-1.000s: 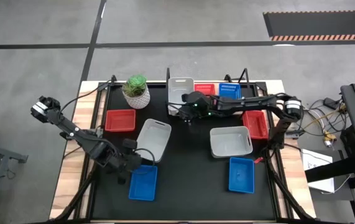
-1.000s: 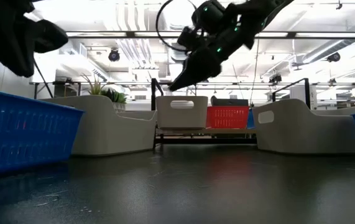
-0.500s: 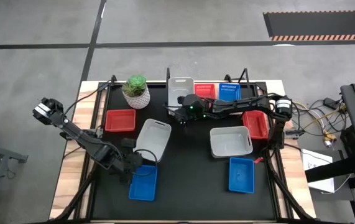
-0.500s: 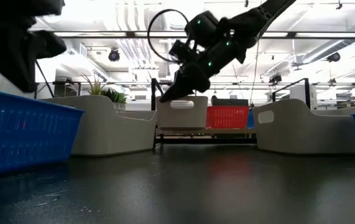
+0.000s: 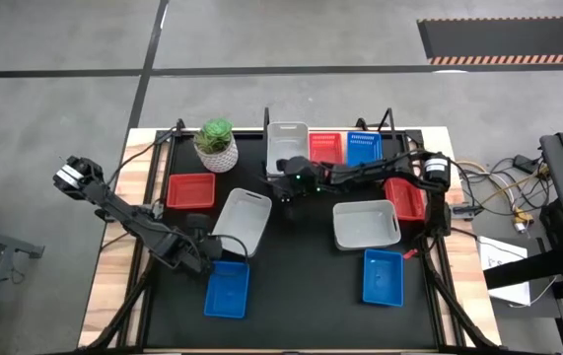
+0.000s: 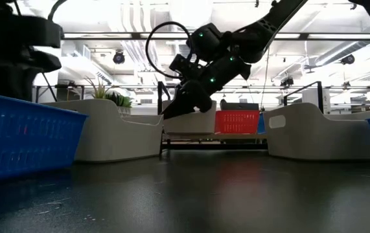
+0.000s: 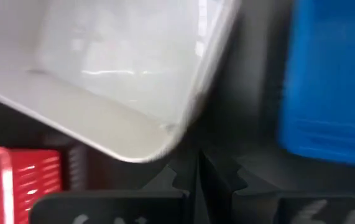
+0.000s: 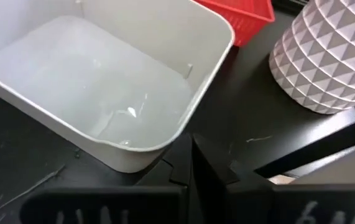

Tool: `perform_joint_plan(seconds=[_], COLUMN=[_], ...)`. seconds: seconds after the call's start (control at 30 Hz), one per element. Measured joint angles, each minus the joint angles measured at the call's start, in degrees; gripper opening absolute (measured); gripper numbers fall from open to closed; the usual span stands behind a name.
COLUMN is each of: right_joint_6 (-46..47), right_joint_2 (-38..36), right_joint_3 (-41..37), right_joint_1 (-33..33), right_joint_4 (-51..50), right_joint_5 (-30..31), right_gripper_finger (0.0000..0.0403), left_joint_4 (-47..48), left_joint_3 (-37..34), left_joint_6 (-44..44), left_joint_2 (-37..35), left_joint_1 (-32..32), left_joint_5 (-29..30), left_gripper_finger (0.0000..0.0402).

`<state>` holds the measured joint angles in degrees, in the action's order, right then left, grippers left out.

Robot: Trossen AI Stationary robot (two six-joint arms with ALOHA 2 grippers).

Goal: Stack baskets on shelf by color
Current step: Stack the left white bin on the white bin on the shelf

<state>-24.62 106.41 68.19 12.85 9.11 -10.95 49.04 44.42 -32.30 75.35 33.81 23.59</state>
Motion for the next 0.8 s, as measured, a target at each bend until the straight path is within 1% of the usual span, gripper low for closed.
perform_joint_plan(seconds=[0.1,0.17,0.33,0.5,0.6,0.67,0.8], right_joint_6=[0.0,-0.5,-3.0,-3.4,-2.3,-2.2,-2.2], right_joint_2=[0.0,0.1,-0.7,-3.1,-4.5,-5.7,-7.8], right_joint_3=[-0.1,-0.1,-0.1,-0.1,-0.1,-0.1,-0.1], right_joint_1=[-0.6,-0.9,-2.6,-4.2,-4.8,-5.1,-5.1], right_joint_4=[-0.9,-2.1,-8.6,-15.5,-18.1,-19.4,-19.9], right_joint_5=[0.0,-0.8,-2.6,-3.2,-2.9,-2.8,-2.6], right_gripper_finger=[0.0009,0.0009,0.0009,0.0009,0.0009,0.0009,0.0009], left_joint_4=[0.2,0.6,1.6,0.8,0.6,1.0,1.1], left_joint_3=[-0.8,-1.1,-3.2,-5.3,-6.2,-6.9,-8.2], left_joint_6=[-0.3,-0.3,-0.4,-0.4,0.0,0.1,0.1], left_joint_2=[0.0,-0.1,-0.1,0.3,0.2,-0.2,-0.3], left_joint_1=[-0.1,-0.1,-0.7,-3.1,-5.5,-7.0,-9.7], left_joint_5=[4.3,6.1,10.7,23.3,29.1,30.8,31.0], left_gripper_finger=[0.0001,0.0001,0.0001,0.0001,0.0001,0.0001,0.0001])
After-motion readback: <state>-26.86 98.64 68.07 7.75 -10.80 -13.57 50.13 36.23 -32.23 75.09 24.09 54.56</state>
